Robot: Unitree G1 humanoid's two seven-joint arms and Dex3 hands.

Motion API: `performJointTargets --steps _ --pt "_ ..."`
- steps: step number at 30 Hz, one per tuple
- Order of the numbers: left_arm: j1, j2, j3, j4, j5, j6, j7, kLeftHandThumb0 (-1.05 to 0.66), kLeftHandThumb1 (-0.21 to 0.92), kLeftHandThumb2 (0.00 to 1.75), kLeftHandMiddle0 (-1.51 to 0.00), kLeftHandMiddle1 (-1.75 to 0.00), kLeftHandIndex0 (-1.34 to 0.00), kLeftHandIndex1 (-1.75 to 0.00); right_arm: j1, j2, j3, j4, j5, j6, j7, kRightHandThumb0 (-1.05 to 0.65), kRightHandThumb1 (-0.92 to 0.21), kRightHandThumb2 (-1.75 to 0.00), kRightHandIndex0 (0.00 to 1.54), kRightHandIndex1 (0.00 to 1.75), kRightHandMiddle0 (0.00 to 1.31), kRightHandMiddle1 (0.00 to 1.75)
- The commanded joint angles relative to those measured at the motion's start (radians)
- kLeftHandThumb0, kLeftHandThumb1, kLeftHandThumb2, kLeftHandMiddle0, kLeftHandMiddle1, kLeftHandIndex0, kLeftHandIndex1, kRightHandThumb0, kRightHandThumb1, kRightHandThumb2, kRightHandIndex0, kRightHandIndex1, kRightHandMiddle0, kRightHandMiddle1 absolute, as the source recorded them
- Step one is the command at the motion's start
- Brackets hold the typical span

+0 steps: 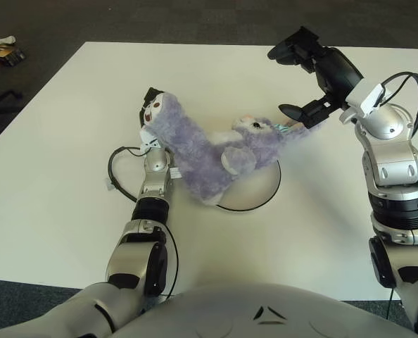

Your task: Put the doll into the plate.

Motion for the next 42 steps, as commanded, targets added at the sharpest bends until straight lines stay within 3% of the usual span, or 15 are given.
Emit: performJointTargets --steps 1,4,10,22,27,37,40,41,42 --pt "0.081 -0.015 -0.005 0.026 -0.011 0.018 -0.011 -0.01 0.16 1.51 -0.62 -1.75 -0.61 -1.75 0.051 0.029 -0.049 0.102 0.048 -0.043 -0.019 0.07 -0.1 -1.41 0.06 0.89 0.1 1.24" --pt "0.084 -0.014 -0.005 0.018 -0.013 0.016 -0.018 -0.01 0.16 1.5 -0.62 -1.75 -0.61 -1.75 0.039 0.041 -0.071 0.161 0.067 -0.067 -0.034 0.09 -0.08 -1.43 0.08 0.93 0.1 1.26" --pt "0.089 -0.013 -0.005 0.003 -0.018 0.013 -0.027 -0.01 0.16 1.5 -0.62 -1.75 -0.61 -1.75 0.045 0.081 -0.1 0.161 0.083 -0.088 -0.09 0.02 -0.06 -1.4 0.1 0.97 0.11 1.29" --pt "0.097 -0.009 -0.005 -0.02 -0.029 0.02 -0.045 -0.01 0.17 1.5 -0.61 -1.75 -0.6 -1.75 0.098 0.133 -0.185 0.106 0.238 -0.022 -0.1 0.08 -0.06 -1.45 0.15 1.12 0.13 1.34" --pt "0.099 -0.007 -0.005 -0.025 -0.031 0.013 -0.051 -0.01 0.17 1.49 -0.61 -1.75 -0.6 -1.75 0.112 0.148 -0.197 0.096 0.236 -0.02 -0.142 0.09 -0.07 -1.45 0.17 1.13 0.14 1.34" --pt "0.105 -0.003 -0.008 -0.04 -0.033 0.018 -0.061 -0.01 0.17 1.5 -0.61 -1.75 -0.6 -1.75 0.138 0.181 -0.2 0.097 0.172 -0.038 -0.274 0.08 -0.13 -1.43 0.31 1.39 0.24 1.49" --pt "0.108 0.001 -0.01 -0.047 -0.034 0.025 -0.068 -0.01 0.16 1.5 -0.61 -1.75 -0.6 -1.75 0.145 0.194 -0.205 0.094 0.17 -0.036 -0.304 0.3 -0.4 -1.08 0.47 1.51 0.28 1.53" --pt "0.109 0.002 -0.01 -0.048 -0.034 0.027 -0.07 -0.01 0.16 1.5 -0.61 -1.75 -0.6 -1.75 0.147 0.198 -0.208 0.093 0.17 -0.035 -0.312 0.32 -0.43 -1.05 0.49 1.52 0.29 1.53" --pt "0.109 0.003 -0.01 -0.049 -0.035 0.029 -0.072 -0.01 0.16 1.5 -0.61 -1.75 -0.6 -1.75 0.148 0.201 -0.209 0.093 0.17 -0.034 -0.318 0.2 -0.45 -1.03 0.53 1.53 0.33 1.55"
